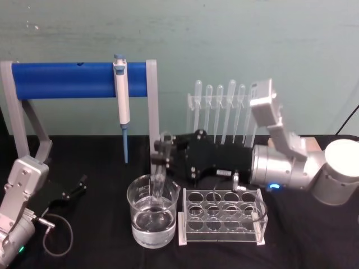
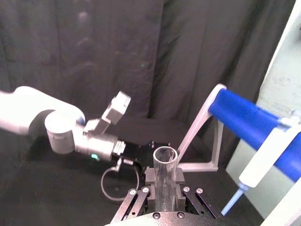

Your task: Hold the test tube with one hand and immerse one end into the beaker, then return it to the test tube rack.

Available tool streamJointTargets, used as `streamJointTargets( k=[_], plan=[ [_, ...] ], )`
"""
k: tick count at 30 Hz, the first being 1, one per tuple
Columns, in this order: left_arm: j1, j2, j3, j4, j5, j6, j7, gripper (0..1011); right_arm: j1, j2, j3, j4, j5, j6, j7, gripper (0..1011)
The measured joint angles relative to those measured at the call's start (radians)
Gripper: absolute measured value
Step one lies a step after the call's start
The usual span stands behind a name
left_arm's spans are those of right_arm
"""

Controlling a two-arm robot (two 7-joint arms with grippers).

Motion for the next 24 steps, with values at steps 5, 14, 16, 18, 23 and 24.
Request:
streamJointTargets(
  k=[5,14,16,18,23,24],
  plan=[
    [0.0,0.0,0.0,0.0,0.0,0.0,0.0,1000,-0.007,-0.023,-0.014,0.063,-0.013,-0.055,0.028,224],
    [0.0,0.0,0.0,0.0,0.0,0.0,0.0,1000,-0.024,-0.057,-0.022,0.141,-0.02,-0.115,0.057,224],
    [0.0,0.0,0.0,0.0,0.0,0.0,0.0,1000,-0.026,-0.061,-0.022,0.152,-0.025,-0.124,0.06,224],
    [0.0,0.0,0.0,0.0,0.0,0.0,0.0,1000,-0.03,-0.066,-0.023,0.166,-0.031,-0.134,0.061,224],
    [0.0,0.0,0.0,0.0,0.0,0.0,0.0,1000,-0.037,-0.073,-0.021,0.184,-0.043,-0.151,0.062,224],
    [0.0,0.0,0.0,0.0,0.0,0.0,0.0,1000,-0.038,-0.074,-0.02,0.186,-0.045,-0.153,0.062,225]
  ],
)
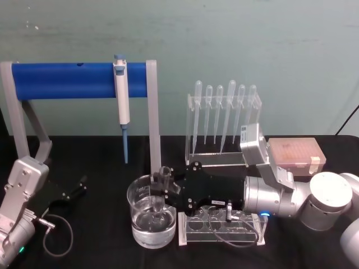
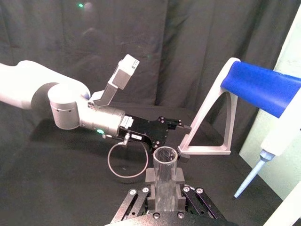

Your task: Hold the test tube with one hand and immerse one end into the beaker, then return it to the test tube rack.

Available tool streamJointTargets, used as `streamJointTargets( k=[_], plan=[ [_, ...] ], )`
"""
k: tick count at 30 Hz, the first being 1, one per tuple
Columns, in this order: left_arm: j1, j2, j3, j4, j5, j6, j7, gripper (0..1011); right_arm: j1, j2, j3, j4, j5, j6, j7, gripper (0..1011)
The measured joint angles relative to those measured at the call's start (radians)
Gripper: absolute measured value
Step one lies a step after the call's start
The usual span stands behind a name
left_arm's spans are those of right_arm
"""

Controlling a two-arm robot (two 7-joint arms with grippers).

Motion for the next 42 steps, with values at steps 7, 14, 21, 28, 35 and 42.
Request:
streamJointTargets(
  k=[7,14,21,28,35,42],
  plan=[
    [0.0,0.0,0.0,0.0,0.0,0.0,0.0,1000,-0.007,-0.009,0.005,0.016,-0.013,-0.016,0.003,224],
    [0.0,0.0,0.0,0.0,0.0,0.0,0.0,1000,-0.01,-0.017,0.008,0.028,-0.022,-0.026,0.006,224],
    [0.0,0.0,0.0,0.0,0.0,0.0,0.0,1000,-0.011,-0.022,0.01,0.034,-0.03,-0.03,0.008,224],
    [0.0,0.0,0.0,0.0,0.0,0.0,0.0,1000,-0.011,-0.022,0.011,0.034,-0.031,-0.031,0.008,224],
    [0.0,0.0,0.0,0.0,0.0,0.0,0.0,1000,-0.011,-0.021,0.011,0.034,-0.031,-0.031,0.008,224],
    [0.0,0.0,0.0,0.0,0.0,0.0,0.0,1000,-0.01,-0.021,0.011,0.034,-0.03,-0.031,0.008,224]
  ],
)
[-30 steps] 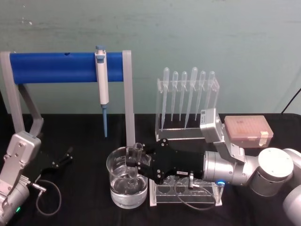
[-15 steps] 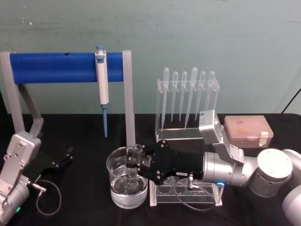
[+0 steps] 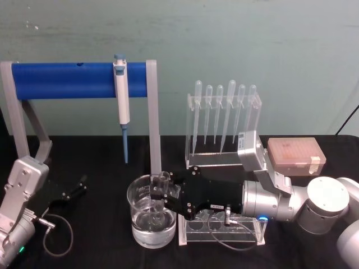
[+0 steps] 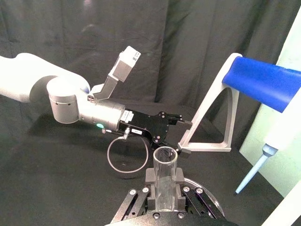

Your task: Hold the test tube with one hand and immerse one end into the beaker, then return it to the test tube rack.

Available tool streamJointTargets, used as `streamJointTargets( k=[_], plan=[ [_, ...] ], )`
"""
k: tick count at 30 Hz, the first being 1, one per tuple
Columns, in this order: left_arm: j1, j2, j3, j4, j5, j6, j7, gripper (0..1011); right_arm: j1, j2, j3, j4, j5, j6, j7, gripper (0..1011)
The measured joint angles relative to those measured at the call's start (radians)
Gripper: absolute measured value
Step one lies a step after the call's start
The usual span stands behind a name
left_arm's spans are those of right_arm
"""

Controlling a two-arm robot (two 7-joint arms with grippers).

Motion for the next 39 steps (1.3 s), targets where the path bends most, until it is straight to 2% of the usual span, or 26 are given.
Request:
streamJointTargets(
  k=[39],
  plan=[
    [0.0,0.0,0.0,0.0,0.0,0.0,0.0,1000,0.0,0.0,0.0,-0.001,0.001,0.001,0.0,224]
  ],
)
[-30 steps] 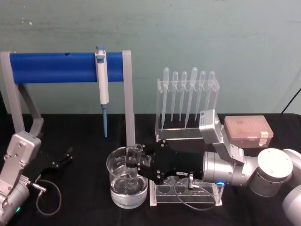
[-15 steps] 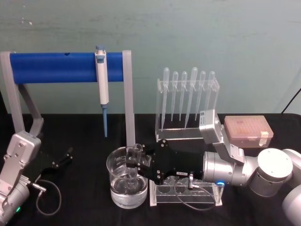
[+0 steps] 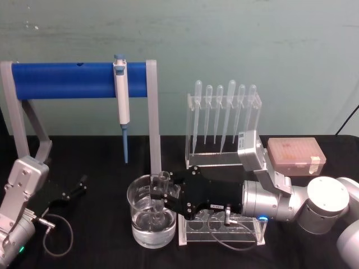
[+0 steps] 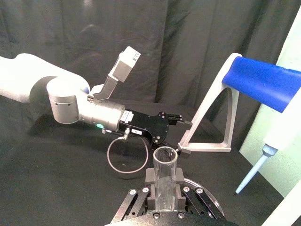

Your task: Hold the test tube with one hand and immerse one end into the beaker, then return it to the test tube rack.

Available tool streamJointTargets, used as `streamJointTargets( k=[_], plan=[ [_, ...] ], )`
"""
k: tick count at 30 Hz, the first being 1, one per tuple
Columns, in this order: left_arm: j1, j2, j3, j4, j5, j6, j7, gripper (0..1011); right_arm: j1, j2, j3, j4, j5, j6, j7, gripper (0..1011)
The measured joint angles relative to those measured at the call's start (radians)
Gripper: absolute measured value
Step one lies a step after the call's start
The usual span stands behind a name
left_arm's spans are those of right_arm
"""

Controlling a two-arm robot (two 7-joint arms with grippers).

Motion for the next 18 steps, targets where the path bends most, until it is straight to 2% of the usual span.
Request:
streamJointTargets(
  k=[18],
  plan=[
    [0.0,0.0,0.0,0.0,0.0,0.0,0.0,1000,0.0,0.0,0.0,0.0,0.0,0.0,0.0,224]
  ],
)
